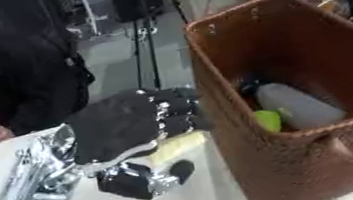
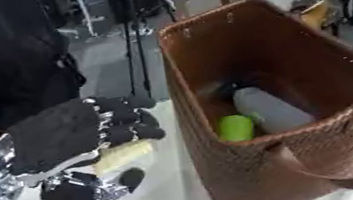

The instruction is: Pick up objects on the table and place them in the box.

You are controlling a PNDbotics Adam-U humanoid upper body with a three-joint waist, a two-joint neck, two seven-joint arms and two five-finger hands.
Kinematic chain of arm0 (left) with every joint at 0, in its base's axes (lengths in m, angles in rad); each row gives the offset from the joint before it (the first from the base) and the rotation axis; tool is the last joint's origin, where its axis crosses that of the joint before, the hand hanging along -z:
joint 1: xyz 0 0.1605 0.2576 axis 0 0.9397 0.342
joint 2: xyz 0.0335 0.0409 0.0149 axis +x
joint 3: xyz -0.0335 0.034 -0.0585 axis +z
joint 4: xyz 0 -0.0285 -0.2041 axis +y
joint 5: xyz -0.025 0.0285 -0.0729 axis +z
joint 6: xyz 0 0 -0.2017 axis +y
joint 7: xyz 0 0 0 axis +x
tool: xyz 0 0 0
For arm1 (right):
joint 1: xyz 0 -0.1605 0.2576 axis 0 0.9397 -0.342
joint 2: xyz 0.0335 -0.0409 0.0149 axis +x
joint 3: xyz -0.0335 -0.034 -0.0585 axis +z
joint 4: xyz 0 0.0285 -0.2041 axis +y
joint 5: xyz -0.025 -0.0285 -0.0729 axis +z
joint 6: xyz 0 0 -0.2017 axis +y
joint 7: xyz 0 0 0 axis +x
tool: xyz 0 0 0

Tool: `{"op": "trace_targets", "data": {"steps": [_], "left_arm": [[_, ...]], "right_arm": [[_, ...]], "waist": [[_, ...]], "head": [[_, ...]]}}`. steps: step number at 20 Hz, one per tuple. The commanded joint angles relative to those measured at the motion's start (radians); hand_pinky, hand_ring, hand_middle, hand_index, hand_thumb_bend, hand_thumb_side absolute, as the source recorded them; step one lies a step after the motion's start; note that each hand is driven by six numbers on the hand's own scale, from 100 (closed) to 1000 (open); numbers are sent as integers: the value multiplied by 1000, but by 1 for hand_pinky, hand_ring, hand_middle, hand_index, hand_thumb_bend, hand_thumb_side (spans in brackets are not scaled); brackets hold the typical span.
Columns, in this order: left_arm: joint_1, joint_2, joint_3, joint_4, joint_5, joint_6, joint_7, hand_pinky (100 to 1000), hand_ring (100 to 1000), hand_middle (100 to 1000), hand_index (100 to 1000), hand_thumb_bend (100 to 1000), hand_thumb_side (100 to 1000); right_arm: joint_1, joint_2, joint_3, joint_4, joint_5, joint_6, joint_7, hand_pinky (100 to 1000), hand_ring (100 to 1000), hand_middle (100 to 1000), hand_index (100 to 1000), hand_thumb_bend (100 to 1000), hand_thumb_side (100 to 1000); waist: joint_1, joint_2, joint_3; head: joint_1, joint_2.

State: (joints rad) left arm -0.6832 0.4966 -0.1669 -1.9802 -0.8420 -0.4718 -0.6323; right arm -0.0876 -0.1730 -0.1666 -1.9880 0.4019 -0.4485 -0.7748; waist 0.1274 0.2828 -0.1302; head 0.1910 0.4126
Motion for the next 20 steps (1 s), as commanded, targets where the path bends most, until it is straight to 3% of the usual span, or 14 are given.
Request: {"op": "trace_targets", "data": {"steps": [1,7,11,12,20], "left_arm": [[-38,52,19,-20,17,-267,-270,285,487,531,437,258,292],[-110,97,36,-20,35,-238,-244,289,494,542,441,360,296],[-137,108,37,-20,44,-223,-238,289,495,543,442,370,296],[-150,114,39,-20,44,-219,-236,295,501,550,445,430,301],[-228,156,49,-13,61,-161,-241,290,501,552,447,454,301]], "right_arm": [[-3,-23,-6,-12,-8,-46,-41,829,755,698,780,100,994],[2,-29,-7,-12,-13,-46,-42,829,757,698,780,100,993],[4,-30,-7,-12,-15,-48,-42,829,757,698,780,100,992],[4,-31,-7,-12,-16,-48,-42,829,757,698,780,100,993],[6,-42,-5,-12,-25,-51,-41,829,759,698,780,100,992]], "waist": [[-4,-25,0],[0,-33,-2],[1,-35,-4],[2,-37,-5],[10,-43,-13]], "head": [[1,5],[2,6],[2,6],[3,7],[10,10]]}}
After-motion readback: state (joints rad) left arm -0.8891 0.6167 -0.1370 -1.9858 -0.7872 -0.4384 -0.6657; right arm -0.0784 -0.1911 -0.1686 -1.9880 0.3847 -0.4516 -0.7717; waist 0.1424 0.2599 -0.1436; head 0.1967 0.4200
